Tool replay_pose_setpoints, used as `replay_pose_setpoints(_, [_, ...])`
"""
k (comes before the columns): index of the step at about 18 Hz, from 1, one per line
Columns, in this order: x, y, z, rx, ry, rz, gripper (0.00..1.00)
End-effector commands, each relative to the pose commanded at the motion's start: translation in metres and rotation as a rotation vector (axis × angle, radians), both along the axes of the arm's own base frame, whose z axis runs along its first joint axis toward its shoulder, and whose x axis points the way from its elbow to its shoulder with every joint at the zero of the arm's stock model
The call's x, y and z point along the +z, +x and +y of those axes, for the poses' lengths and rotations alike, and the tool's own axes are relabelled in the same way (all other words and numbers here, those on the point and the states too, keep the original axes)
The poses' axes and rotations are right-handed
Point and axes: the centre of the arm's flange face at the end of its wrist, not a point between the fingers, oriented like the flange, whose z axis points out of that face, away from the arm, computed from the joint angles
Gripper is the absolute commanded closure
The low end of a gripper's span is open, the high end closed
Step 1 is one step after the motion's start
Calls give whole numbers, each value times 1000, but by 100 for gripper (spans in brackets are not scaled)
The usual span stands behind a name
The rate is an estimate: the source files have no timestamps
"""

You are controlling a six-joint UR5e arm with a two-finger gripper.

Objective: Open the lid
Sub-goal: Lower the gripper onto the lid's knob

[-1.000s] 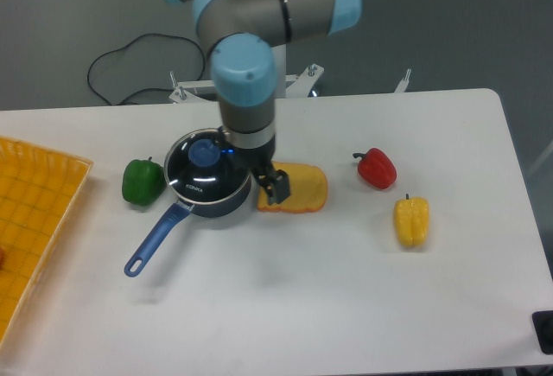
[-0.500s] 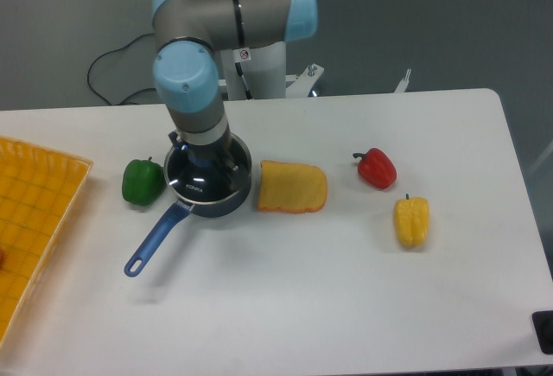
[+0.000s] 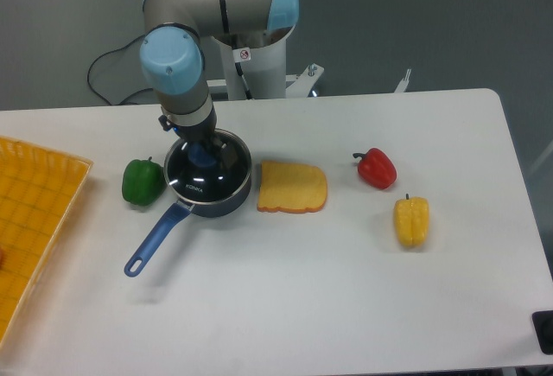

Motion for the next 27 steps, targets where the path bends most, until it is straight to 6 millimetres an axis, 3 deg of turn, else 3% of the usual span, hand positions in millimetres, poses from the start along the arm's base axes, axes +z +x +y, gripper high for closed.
replay_pose_setpoints(27, [-17, 7, 0, -88, -17, -35, 0])
